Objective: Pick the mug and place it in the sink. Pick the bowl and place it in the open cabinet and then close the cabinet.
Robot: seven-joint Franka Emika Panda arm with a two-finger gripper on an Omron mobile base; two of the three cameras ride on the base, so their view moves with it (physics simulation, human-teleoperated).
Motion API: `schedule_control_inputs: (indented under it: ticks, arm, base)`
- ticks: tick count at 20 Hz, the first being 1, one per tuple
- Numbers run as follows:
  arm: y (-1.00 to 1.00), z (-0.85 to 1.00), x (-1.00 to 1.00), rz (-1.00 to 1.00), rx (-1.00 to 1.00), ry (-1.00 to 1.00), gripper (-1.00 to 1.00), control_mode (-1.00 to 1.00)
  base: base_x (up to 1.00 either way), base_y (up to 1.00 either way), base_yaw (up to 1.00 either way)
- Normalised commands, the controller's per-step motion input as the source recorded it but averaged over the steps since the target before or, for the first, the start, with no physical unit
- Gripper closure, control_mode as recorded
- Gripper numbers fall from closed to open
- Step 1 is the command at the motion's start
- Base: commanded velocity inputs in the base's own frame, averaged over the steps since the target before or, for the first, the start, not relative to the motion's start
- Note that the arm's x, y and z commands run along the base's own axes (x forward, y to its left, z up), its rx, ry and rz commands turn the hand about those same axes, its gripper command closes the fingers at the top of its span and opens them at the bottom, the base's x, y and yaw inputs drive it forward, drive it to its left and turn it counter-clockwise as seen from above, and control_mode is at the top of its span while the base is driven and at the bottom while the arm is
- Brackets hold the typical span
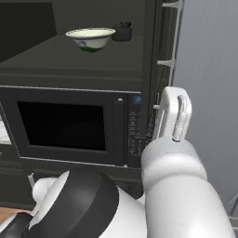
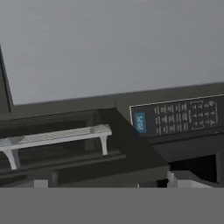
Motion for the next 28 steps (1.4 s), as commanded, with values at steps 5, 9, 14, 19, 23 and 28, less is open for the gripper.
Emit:
schedule_control_inputs:
  ticks: [5, 9, 14, 19, 23, 28]
  arm:
    - [-0.25, -0.15, 0.35, 0.06, 0.03, -0.10, -1.00, -1.00]
    - [-0.11, -0.20, 0.46, 0.09, 0.02, -0.07, -1.00, -1.00]
    - [-0.20, -0.16, 0.42, 0.09, 0.03, -0.07, -1.00, -1.00]
    - [-0.29, -0.09, 0.41, 0.07, 0.06, -0.05, -1.00, -1.00]
    - [-0.25, -0.10, 0.44, 0.07, 0.05, -0.05, -1.00, -1.00]
    - [-0.21, -0.08, 0.37, 0.08, 0.04, -0.10, -1.00, -1.00]
  base:
    - [0.00, 0.00, 0.00]
    - [0.00, 0.00, 0.00]
    - [0.00, 0.00, 0.00]
    - [0.00, 0.00, 0.00]
    - [0.00, 0.00, 0.00]
    - [0.00, 0.00, 0.00]
